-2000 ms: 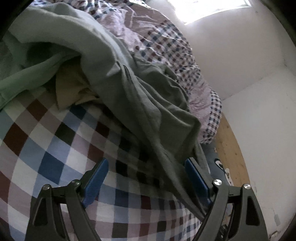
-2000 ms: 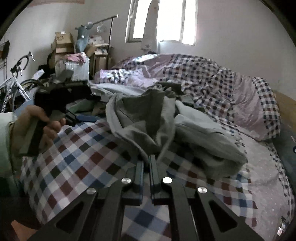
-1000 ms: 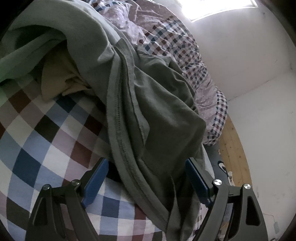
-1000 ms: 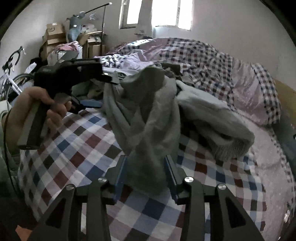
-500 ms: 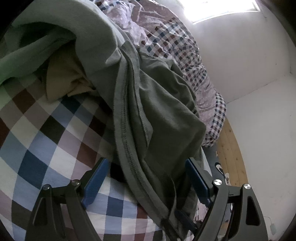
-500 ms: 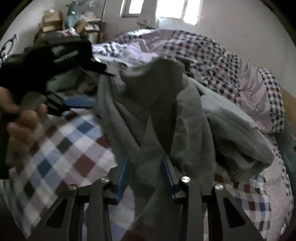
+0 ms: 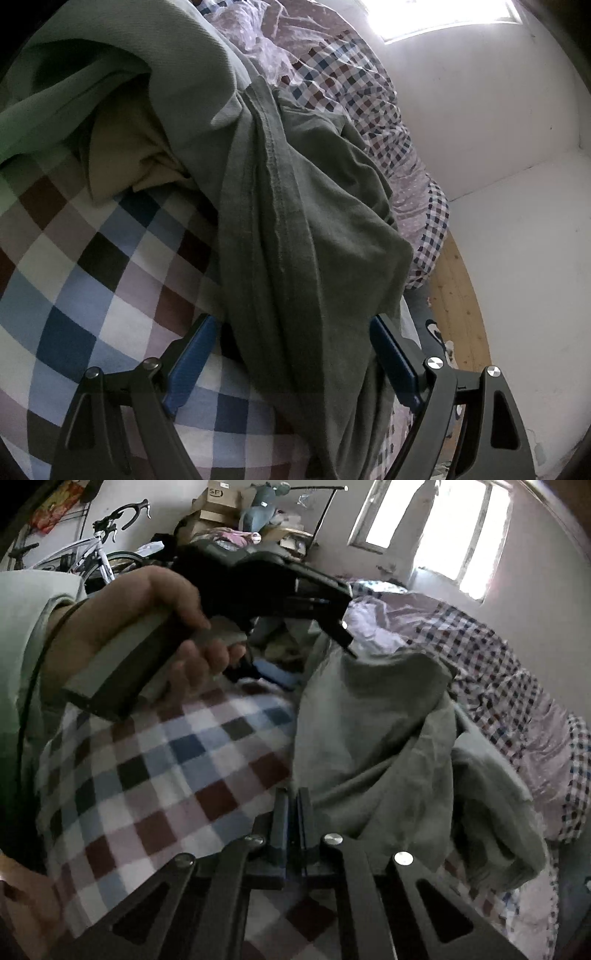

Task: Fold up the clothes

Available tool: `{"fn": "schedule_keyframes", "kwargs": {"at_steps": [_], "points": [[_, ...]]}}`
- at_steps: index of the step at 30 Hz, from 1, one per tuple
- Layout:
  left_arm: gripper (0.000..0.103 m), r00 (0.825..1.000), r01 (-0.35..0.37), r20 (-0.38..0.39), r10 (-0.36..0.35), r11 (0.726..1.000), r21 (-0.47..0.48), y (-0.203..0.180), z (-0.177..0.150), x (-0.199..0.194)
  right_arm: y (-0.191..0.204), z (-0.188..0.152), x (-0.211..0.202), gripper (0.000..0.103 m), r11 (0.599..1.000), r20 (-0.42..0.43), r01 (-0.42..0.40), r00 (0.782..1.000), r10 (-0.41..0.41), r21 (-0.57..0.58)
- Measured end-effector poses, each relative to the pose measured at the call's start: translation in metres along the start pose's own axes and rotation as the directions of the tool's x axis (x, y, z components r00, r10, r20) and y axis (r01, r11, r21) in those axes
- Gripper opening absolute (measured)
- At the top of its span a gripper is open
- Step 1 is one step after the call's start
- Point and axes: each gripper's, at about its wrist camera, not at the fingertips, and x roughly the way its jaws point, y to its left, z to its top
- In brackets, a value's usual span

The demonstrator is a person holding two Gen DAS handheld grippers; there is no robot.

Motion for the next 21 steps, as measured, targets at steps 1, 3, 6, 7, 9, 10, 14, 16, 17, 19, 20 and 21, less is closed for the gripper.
{"fn": "schedule_keyframes", "kwargs": {"at_steps": [1,3,6,7,9,10,14,16,17,19,20,21], "points": [[0.088,1.000,0.000,0.003,0.000,1.000,0.001,0.000,0.000,0.000,-0.003,-0.002,-0.001,0.006,1.000,-0.002,-0.009,1.000,0.009,0.013],[0.088,1.000,0.001,0.007,-0.001,1.000,0.004,-0.001,0.000,0.001,-0.008,-0.005,-0.004,0.008,0.999,0.001,-0.027,1.000,0.027,0.038],[0.088,1.000,0.004,0.011,-0.004,1.000,0.012,-0.002,0.002,0.004,-0.017,-0.010,-0.011,0.028,0.992,0.017,-0.077,0.997,0.075,0.099],[0.088,1.000,0.005,0.011,-0.005,1.000,0.014,-0.003,0.002,0.005,-0.015,-0.011,-0.015,0.039,0.989,0.026,-0.090,0.996,0.088,0.115],[0.088,1.000,0.005,0.011,-0.005,1.000,0.017,-0.004,0.003,0.007,-0.017,-0.012,-0.020,0.043,0.984,0.037,-0.112,0.994,0.108,0.137],[0.088,1.000,0.003,0.011,-0.004,1.000,0.019,-0.004,0.004,0.007,-0.017,-0.013,-0.022,0.044,0.983,0.039,-0.114,0.993,0.109,0.142],[0.088,1.000,-0.019,0.013,0.018,0.999,0.032,-0.006,0.003,0.010,-0.020,-0.012,-0.024,0.048,0.983,0.041,-0.110,0.994,0.105,0.148],[0.080,0.999,-0.042,0.004,0.042,0.998,0.041,-0.009,0.003,0.014,-0.022,-0.012,-0.024,0.049,0.983,0.040,-0.105,0.994,0.100,0.148],[0.069,0.999,-0.051,-0.004,0.051,0.998,0.043,-0.010,0.003,0.016,-0.025,-0.011,-0.023,0.049,0.984,0.040,-0.102,0.995,0.097,0.149],[0.053,0.998,-0.069,-0.007,0.069,0.997,0.038,-0.009,0.003,0.018,-0.031,-0.013,-0.025,0.051,0.980,0.042,-0.101,0.995,0.096,0.170],[0.045,0.997,-0.076,0.002,0.076,0.997,0.031,-0.009,0.004,0.017,-0.035,-0.015,-0.026,0.052,0.977,0.044,-0.102,0.994,0.095,0.186],[0.041,0.997,-0.076,0.019,0.075,0.997,0.023,-0.008,0.004,0.014,-0.039,-0.017,-0.028,0.053,0.974,0.047,-0.105,0.994,0.097,0.203]]}}
